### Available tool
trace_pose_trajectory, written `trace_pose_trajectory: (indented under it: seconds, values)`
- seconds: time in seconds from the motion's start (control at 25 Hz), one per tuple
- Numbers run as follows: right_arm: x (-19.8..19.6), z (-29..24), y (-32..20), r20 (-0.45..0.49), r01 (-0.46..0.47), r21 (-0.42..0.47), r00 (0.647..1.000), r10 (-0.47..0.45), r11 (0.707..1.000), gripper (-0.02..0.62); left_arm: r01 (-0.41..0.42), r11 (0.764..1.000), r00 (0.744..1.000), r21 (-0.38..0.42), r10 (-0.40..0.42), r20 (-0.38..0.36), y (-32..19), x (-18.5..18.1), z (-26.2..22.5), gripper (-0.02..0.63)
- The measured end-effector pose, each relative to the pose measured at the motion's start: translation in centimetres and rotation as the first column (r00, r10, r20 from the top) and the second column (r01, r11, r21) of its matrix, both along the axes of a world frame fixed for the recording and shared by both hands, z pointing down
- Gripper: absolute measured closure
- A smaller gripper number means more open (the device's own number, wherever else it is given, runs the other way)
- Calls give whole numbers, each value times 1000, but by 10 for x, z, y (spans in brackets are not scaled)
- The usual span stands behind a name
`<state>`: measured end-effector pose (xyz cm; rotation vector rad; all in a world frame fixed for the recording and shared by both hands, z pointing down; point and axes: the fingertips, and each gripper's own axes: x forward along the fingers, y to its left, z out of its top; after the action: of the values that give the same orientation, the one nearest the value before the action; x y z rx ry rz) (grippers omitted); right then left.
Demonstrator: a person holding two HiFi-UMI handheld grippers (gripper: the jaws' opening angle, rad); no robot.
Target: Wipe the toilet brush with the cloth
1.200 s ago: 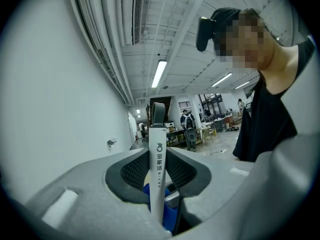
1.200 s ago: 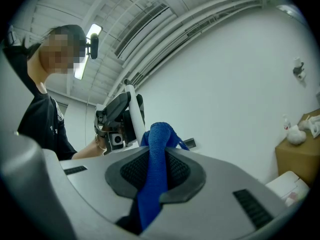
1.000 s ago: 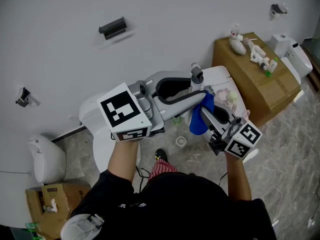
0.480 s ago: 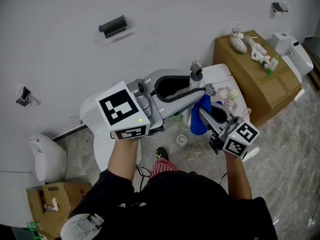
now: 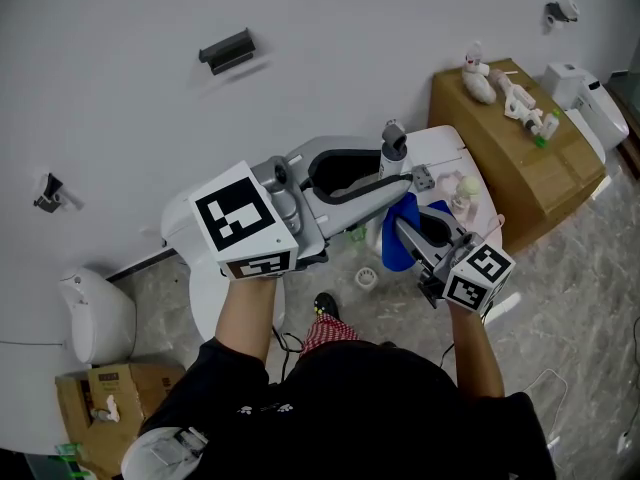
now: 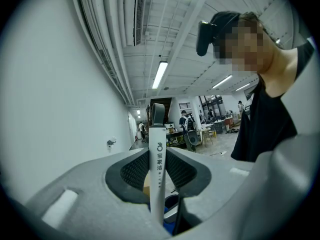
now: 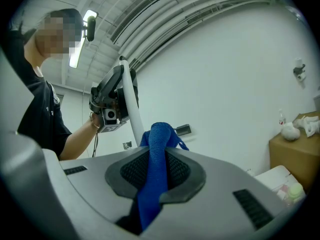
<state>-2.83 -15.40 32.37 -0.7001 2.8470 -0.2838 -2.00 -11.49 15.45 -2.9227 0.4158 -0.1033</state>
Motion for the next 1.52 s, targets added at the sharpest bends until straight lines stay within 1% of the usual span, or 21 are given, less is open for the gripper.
trace_pose_trajectory:
  seconds: [0.6, 1.2, 1.36, 1.52]
  values:
    - [-3, 23, -4, -48, -5, -33, 999, 3, 999, 532, -7, 1000, 1000, -9, 7, -7, -1, 0, 1, 503]
    - [-4, 42, -6, -84, -21, -81, 996, 15, 997, 532, 5, 1000, 1000, -28, -6, -31, -2, -1, 1, 503]
    - [-4, 47, -8, -87, -25, -95, 996, 16, 995, 532, 20, 999, 999, -34, -21, -38, -3, -2, 3, 503]
    - [-4, 51, -8, -88, -28, -109, 996, 18, 994, 531, 53, 997, 997, -50, -55, -46, -4, -3, 5, 503]
